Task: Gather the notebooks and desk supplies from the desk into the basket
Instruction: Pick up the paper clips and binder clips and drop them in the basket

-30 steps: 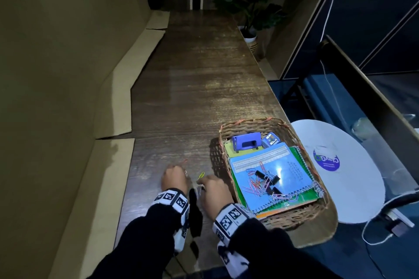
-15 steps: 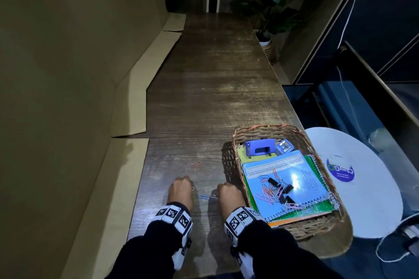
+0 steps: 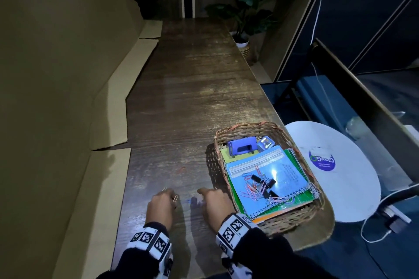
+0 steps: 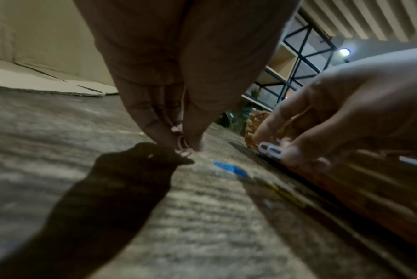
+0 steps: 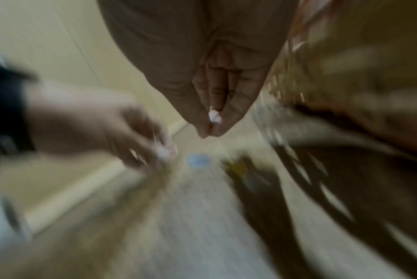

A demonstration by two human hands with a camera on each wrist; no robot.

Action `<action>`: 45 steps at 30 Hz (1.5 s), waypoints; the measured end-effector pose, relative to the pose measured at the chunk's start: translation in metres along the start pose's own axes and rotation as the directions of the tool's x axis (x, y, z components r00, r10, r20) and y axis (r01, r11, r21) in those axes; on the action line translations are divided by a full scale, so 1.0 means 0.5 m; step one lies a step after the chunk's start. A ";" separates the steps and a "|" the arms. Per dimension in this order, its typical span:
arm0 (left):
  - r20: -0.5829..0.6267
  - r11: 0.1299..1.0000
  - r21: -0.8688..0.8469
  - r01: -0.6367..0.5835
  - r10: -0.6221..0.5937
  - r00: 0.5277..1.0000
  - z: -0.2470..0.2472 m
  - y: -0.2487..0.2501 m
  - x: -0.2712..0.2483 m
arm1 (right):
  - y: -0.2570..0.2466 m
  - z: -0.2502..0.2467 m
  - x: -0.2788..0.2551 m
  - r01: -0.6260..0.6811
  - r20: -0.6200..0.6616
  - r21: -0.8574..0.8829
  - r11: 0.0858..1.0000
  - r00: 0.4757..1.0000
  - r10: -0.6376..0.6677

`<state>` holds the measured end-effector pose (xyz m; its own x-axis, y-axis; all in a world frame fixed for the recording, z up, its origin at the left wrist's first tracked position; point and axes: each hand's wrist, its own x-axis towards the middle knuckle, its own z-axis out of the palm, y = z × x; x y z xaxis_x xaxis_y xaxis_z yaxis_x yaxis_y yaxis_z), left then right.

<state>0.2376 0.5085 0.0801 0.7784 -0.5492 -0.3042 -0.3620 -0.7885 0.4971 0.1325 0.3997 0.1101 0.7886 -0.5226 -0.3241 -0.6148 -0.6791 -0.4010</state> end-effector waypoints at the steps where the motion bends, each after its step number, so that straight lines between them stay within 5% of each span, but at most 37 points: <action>1: 0.001 0.998 -0.068 0.013 -0.013 1.000 -0.005 0.000 -0.004 | 0.008 -0.009 -0.012 0.020 -0.065 0.061 0.998 0.998 -0.016; 5: 0.014 0.969 -0.247 -0.016 0.020 1.000 -0.015 0.036 -0.015 | 0.076 -0.068 -0.057 -0.003 -0.302 0.333 0.943 0.947 0.110; 8: 0.021 0.944 -0.319 -0.083 0.095 0.995 -0.012 0.093 -0.019 | 0.133 -0.104 -0.073 -0.104 -0.335 0.438 0.893 0.903 0.269; 18: 0.063 0.853 -0.438 -0.284 0.345 0.937 0.012 0.275 -0.049 | 0.213 -0.138 -0.122 -0.182 -0.438 0.477 0.860 0.799 0.412; 22: -0.009 0.902 -0.343 -0.263 0.277 0.961 -0.004 0.226 -0.028 | 0.200 -0.154 -0.134 -0.111 -0.521 0.460 0.881 0.769 0.370; 26: -0.099 0.984 -0.177 0.017 -0.035 0.994 -0.038 0.091 0.003 | 0.130 -0.116 -0.116 0.028 -0.476 0.397 0.917 0.861 0.180; 31: -0.110 0.986 -0.014 0.165 -0.165 0.980 -0.025 -0.020 0.034 | 0.017 -0.022 -0.056 0.009 -0.099 0.178 0.984 0.995 0.009; 35: -0.117 0.990 0.025 0.137 -0.134 0.984 -0.004 -0.031 0.044 | -0.005 0.029 -0.012 -0.170 0.015 -0.050 0.984 0.985 0.171; 38: -0.113 0.990 0.007 0.144 -0.142 0.983 0.005 -0.041 0.048 | 0.014 0.058 0.007 -0.302 0.020 0.007 0.953 0.953 0.302; 45: -0.032 0.988 0.138 0.072 -0.068 0.997 0.011 -0.051 0.027 | 0.029 0.085 0.015 -0.287 -0.020 0.030 0.957 0.957 0.288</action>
<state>0.2545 0.5199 0.0588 0.8172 -0.4851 -0.3113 -0.3725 -0.8566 0.3570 0.1292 0.4080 0.0656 0.5781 -0.7061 -0.4089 -0.8156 -0.4847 -0.3161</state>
